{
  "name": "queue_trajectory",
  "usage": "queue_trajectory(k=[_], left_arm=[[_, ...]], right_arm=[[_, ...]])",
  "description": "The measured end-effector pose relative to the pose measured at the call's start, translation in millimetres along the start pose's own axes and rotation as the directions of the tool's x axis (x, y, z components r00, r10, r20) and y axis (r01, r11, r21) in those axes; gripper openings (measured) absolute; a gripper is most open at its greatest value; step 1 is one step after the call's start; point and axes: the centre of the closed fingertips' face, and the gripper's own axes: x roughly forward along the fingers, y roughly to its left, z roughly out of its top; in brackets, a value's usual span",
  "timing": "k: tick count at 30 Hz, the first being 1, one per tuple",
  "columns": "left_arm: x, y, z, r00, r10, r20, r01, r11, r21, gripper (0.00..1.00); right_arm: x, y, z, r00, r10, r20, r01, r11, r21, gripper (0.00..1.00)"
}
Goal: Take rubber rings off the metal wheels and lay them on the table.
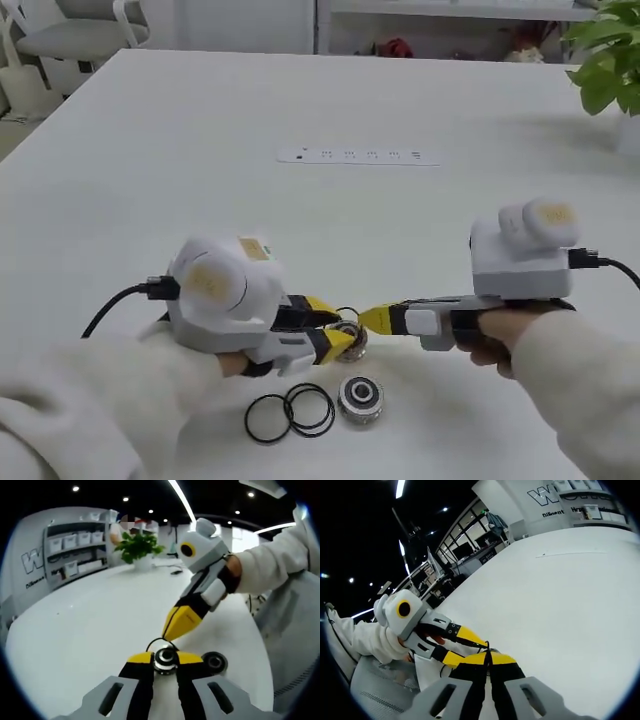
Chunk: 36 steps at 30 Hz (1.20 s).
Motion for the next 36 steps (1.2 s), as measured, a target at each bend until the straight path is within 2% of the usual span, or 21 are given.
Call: queue_trajectory(k=[7,15,17,21,31,36], left_arm=[[-10.7,2.5,9.4,0.9998,0.001,0.018,-0.001,1.0,-0.018,0.31],[-22.8,-2.0,28.3,0.9992,-0.008,0.04,0.007,1.0,0.025,0.42],[-25.9,-4.6,29.5,0.9994,-0.021,0.027,0.02,0.999,0.037,0.42],[-33.7,-3.4,34.4,0.9994,-0.02,0.03,0.018,0.998,0.053,0.46],[-63.0,2.3,60.1,0.9943,0.014,0.105,-0.019,0.999,0.046,0.59],[-83.5,1.3,79.8,0.986,0.025,0.165,-0.031,0.999,0.035,0.65]], right_arm=[[-6.4,5.2,8.8,0.9995,-0.004,0.031,0.004,1.0,0.001,0.0],[-16.3,14.1,25.6,0.9966,0.0,0.083,0.001,1.0,-0.013,0.0],[-19.2,16.1,29.9,0.9954,0.001,0.095,0.001,1.0,-0.017,0.0],[-25.4,20.2,38.6,0.9925,0.005,0.122,-0.002,1.0,-0.024,0.0],[-34.0,29.2,53.3,0.9874,0.018,0.157,-0.01,0.999,-0.049,0.0],[-37.3,37.3,61.2,0.9833,0.04,0.178,-0.03,0.998,-0.059,0.0]])
